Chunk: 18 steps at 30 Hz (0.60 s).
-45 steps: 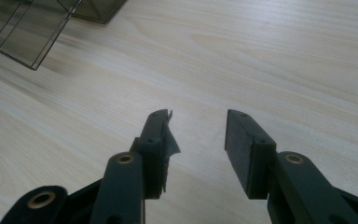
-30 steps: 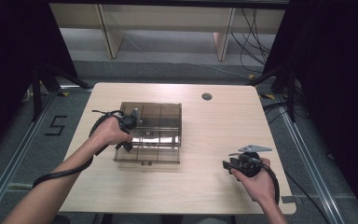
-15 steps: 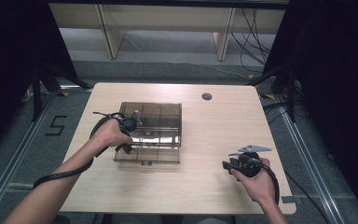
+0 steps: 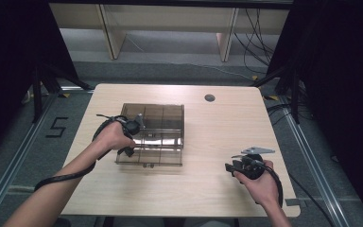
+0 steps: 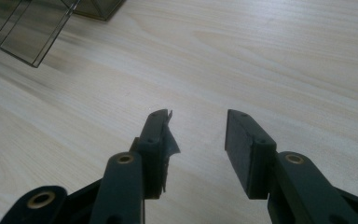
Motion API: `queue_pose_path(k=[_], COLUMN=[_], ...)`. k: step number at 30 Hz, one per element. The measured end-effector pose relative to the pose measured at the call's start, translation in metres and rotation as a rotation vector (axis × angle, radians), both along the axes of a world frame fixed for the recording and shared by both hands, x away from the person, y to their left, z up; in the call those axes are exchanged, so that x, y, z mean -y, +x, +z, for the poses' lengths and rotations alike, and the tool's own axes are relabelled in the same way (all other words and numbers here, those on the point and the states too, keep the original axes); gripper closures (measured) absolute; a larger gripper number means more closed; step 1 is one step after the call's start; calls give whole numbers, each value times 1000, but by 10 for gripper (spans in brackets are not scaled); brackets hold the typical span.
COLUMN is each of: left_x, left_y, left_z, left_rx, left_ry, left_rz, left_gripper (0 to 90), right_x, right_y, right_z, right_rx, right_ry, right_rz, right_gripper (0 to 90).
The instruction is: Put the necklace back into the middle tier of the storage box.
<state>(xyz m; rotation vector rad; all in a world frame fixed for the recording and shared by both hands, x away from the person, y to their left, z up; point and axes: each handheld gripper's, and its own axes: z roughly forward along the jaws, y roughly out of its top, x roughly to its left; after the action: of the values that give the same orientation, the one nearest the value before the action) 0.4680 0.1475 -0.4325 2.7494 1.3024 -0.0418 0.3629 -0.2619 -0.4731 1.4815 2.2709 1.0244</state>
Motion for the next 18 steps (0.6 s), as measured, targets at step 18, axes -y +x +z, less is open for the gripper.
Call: queue_pose_path(k=[18], left_x=[-5], left_y=[-4], left_z=[9], left_rx=[22], left_ry=[-14], left_rz=[15], left_gripper=[759], right_x=[0], right_y=[0], right_z=[-1], right_rx=[-6], right_ry=[6], right_rz=[4], right_gripper=[599])
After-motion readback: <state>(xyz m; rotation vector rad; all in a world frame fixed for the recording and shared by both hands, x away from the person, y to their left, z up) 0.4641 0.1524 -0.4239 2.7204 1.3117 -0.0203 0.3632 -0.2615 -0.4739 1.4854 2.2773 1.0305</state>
